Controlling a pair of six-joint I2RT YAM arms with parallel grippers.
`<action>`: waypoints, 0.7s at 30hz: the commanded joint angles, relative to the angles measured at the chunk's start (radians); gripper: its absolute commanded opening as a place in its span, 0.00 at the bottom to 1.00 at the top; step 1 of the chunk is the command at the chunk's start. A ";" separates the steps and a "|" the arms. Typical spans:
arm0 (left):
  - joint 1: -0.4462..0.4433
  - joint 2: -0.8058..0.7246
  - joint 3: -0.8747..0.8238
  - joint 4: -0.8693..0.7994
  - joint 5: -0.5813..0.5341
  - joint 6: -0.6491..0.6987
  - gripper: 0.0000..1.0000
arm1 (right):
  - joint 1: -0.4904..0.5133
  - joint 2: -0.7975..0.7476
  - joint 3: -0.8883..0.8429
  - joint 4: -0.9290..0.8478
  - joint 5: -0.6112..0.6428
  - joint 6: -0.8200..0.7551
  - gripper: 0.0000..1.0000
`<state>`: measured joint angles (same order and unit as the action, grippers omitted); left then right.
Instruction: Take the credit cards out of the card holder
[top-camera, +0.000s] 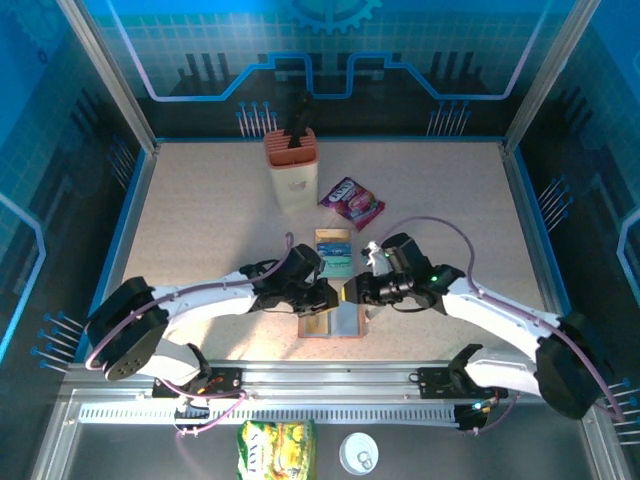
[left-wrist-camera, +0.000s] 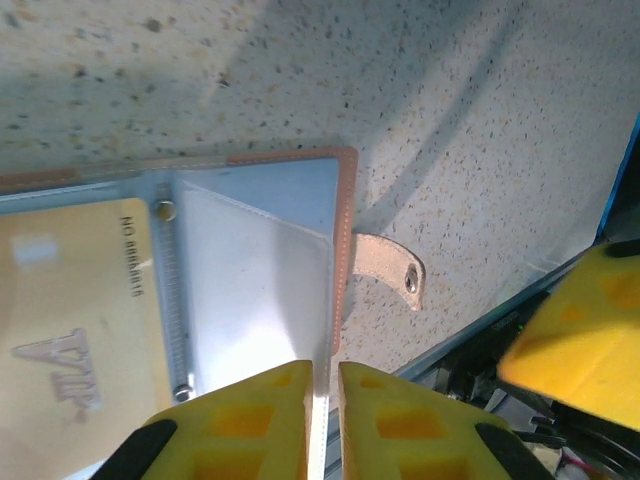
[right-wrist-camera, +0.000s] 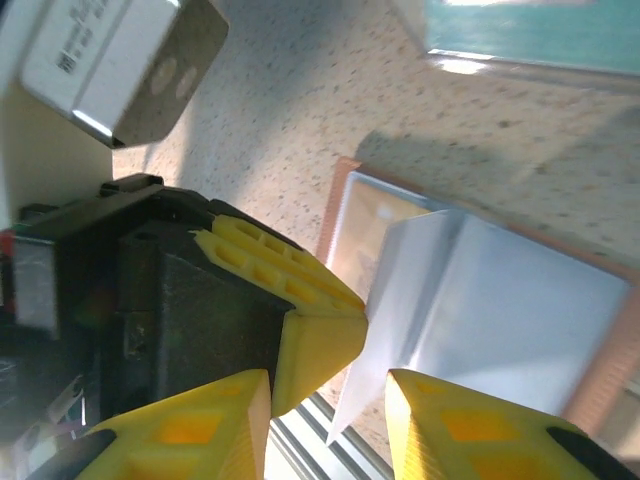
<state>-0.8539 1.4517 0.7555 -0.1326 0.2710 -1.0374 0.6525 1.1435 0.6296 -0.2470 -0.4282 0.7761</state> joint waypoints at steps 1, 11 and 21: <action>-0.018 0.058 0.048 -0.027 0.030 0.032 0.17 | -0.045 -0.061 -0.002 -0.146 0.040 -0.046 0.36; -0.048 0.179 0.129 0.001 0.046 0.041 0.25 | -0.073 -0.127 -0.034 -0.187 0.038 -0.039 0.37; -0.029 0.103 0.132 -0.053 0.005 0.077 0.41 | -0.071 -0.121 -0.025 -0.175 0.026 -0.028 0.37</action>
<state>-0.8925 1.6054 0.8787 -0.1478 0.2855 -0.9874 0.5880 1.0302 0.6029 -0.4084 -0.3996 0.7471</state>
